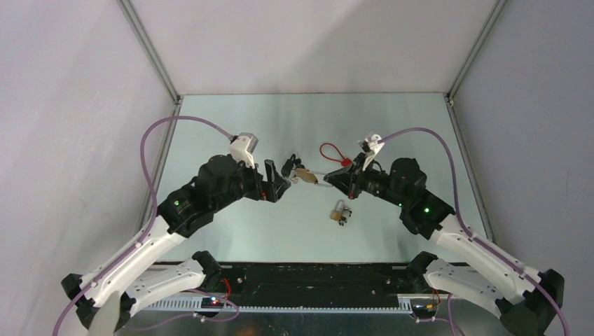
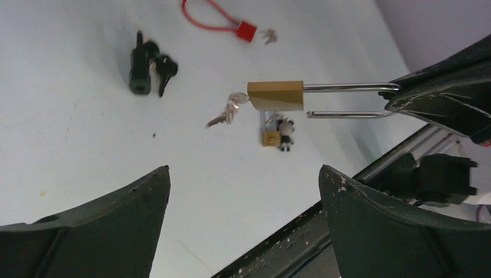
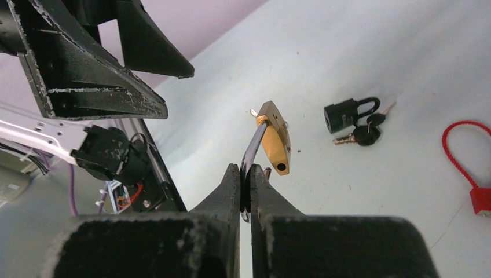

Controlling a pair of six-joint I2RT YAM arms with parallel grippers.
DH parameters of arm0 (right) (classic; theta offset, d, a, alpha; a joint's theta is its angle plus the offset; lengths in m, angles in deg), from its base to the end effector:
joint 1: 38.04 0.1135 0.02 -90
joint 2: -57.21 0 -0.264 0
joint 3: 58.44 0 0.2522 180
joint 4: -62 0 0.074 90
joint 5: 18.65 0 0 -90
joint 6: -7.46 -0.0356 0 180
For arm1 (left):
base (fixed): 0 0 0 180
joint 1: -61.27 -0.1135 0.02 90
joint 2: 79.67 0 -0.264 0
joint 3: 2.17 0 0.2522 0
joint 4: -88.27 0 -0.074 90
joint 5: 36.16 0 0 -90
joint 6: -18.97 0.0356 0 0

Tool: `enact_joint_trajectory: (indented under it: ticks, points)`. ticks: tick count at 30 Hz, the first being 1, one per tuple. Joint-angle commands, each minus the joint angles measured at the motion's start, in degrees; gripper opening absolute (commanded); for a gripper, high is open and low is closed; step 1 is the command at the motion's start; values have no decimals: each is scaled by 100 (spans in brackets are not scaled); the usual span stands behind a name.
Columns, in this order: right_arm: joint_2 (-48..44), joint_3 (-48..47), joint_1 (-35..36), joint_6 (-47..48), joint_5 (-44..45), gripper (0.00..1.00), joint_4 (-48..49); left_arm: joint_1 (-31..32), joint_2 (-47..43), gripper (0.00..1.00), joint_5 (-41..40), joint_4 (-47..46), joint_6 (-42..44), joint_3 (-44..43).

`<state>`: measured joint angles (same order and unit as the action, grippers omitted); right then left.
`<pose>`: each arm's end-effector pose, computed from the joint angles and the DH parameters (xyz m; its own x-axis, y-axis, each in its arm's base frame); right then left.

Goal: Lock with the key
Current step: Pick up the lock from the center of the board, then lock the lock.

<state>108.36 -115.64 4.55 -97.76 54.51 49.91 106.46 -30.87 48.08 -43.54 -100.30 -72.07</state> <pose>0.1496 0.1515 0.3343 -0.3005 0.0651 -0.9516 -0.8093 0.5105 0.2905 0.1286 -0.1243 0.3531 -0.5943 -0.0920 -0.7990 0.4039 0.8249 -0.3954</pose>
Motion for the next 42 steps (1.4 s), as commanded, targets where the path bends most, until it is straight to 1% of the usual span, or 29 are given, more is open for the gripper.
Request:
enact_joint_trajectory:
  ticks: [1, 4, 7, 10, 11, 13, 16, 17, 20, 21, 22, 24, 27, 28, 33, 39, 40, 41, 42]
  points:
    - [-559, -227, -144, -155, -396, 0, 602, -11, -302, 100, 737, -926, 795, -214]
    - [-879, -232, -176, -275, -536, 0, 696, -7, -379, 100, 1214, -1436, 1052, -107]
    - [-1122, -231, -206, -558, -676, 0, 893, -3, -404, 100, 1648, -2332, 1347, 111]
    - [-1382, -281, -215, -874, -784, 0, 970, -7, -422, 100, 1895, -3138, 1516, 423]
    - [-1425, -332, -222, -937, -862, 0, 983, -9, -423, 100, 1965, -3567, 1555, 470]
    - [-1557, -403, -225, -1105, -997, 0, 1018, -8, -350, 100, 2091, -3927, 1623, 506]
    - [-1644, -503, -232, -1360, -1160, 0, 1079, -12, -111, 98, 2360, -4105, 1659, 336]
    - [-1675, -537, -229, -1409, -1220, 0, 1131, -15, -25, 96, 2479, -4130, 1646, 303]
    - [-1714, -593, -225, -1662, -1310, 0, 1303, -16, 134, 89, 3255, -4430, 1495, 224]
    - [-1727, -607, -225, -1718, -1323, 0, 1402, -13, 210, 86, 3418, -4543, 1315, 229]
    - [-1730, -634, -229, -1819, -1327, 0, 1452, -13, 258, 85, 3769, -4729, 1138, 236]
    - [-1727, -678, -225, -1970, -1335, 0, 1693, -9, 418, 81, 4100, -4954, 882, 247]
    - [-1686, -749, -227, -2169, -1364, 0, 1904, -13, 521, 77, 4213, -5351, 567, 429]
    - [-1678, -766, -225, -2200, -1365, 0, 2014, -12, 519, 76, 4258, -5621, 408, 477]
    - [-1631, -806, -226, -2340, -1357, 0, 2168, -12, 380, 66, 4342, -6633, -124, 849]
    - [-1596, -806, -232, -2411, -1342, 0, 2186, -15, 391, 53, 4502, -7213, -547, 989]
    - [-1592, -806, -237, -2413, -1347, 0, 2192, -13, 415, 48, 4525, -7257, -617, 990]
    - [-1592, -806, -228, -2421, -1343, 0, 2195, -17, 426, 44, 4560, -7344, -674, 997]
    - [-1591, -806, -226, -2427, -1340, 0, 2196, -18, 450, 37, 4568, -7376, -693, 998]
